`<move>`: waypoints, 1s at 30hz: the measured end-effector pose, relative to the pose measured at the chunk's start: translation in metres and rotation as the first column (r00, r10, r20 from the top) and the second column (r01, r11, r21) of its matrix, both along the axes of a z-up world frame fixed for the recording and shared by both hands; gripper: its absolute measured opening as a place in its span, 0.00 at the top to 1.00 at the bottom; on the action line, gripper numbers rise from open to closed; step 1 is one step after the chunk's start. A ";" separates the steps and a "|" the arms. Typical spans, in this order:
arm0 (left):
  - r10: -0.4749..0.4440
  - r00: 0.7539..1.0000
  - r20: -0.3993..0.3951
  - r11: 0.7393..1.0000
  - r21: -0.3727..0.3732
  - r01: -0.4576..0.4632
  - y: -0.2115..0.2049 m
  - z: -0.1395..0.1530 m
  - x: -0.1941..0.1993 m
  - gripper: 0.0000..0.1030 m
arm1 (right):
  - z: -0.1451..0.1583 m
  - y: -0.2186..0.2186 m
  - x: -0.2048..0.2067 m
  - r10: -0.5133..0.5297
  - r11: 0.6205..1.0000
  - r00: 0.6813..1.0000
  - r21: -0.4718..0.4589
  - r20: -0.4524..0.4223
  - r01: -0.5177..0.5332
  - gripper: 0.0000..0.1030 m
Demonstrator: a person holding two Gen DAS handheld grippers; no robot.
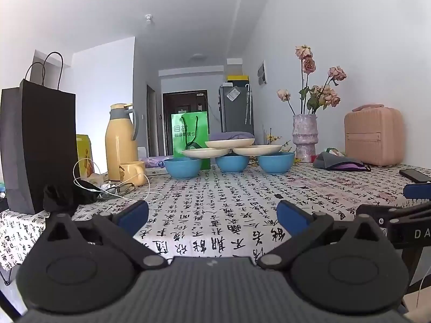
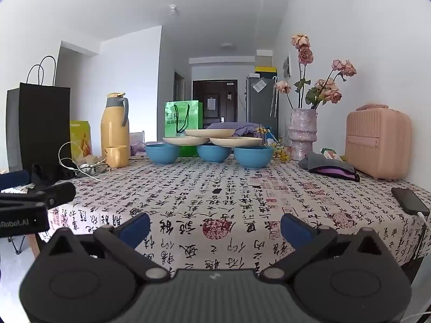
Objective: Organize plates and bowls
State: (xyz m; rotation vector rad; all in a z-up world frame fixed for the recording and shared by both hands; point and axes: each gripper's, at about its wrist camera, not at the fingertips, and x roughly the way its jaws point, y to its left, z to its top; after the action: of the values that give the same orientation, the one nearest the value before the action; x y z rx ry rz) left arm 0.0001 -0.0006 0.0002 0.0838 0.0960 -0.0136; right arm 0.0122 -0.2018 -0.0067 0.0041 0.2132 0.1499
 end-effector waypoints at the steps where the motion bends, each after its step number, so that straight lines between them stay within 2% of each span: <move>1: -0.006 1.000 -0.002 1.000 0.003 0.006 -0.001 0.000 0.000 0.00 | 0.000 0.000 0.001 0.001 1.000 1.000 -0.001 0.001 -0.001 0.00; 3: -0.018 1.000 -0.003 1.000 0.012 0.018 -0.004 0.002 0.000 0.00 | 0.000 0.000 0.005 0.002 1.000 1.000 -0.005 0.003 -0.002 0.00; 4: -0.003 1.000 -0.009 1.000 -0.011 0.003 -0.002 0.003 0.004 0.00 | 0.000 -0.001 0.009 0.003 1.000 1.000 -0.008 0.003 -0.003 0.00; 5: -0.002 1.000 0.001 1.000 -0.016 0.002 0.000 0.002 0.002 0.00 | 0.000 -0.004 0.000 0.011 1.000 0.999 -0.002 0.048 -0.011 0.00; 7: 0.001 1.000 0.006 1.000 -0.017 -0.001 0.002 0.002 -0.001 0.00 | 0.000 -0.006 -0.001 0.013 1.000 0.999 -0.010 0.052 -0.012 0.00; 15: 0.011 1.000 0.009 1.000 -0.009 -0.011 0.002 0.001 0.001 0.00 | -0.001 -0.002 0.002 0.005 1.000 1.000 -0.006 0.028 -0.005 0.00; 30: 0.009 1.000 0.007 1.000 -0.005 -0.009 0.001 0.002 0.000 0.00 | -0.002 -0.002 -0.003 0.007 1.000 0.999 -0.021 0.045 -0.006 0.00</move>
State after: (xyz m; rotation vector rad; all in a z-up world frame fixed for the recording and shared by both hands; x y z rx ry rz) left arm 0.0000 -0.0001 0.0020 0.0787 0.0897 -0.0044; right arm 0.0093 -0.2037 -0.0082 -0.0204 0.1701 0.1538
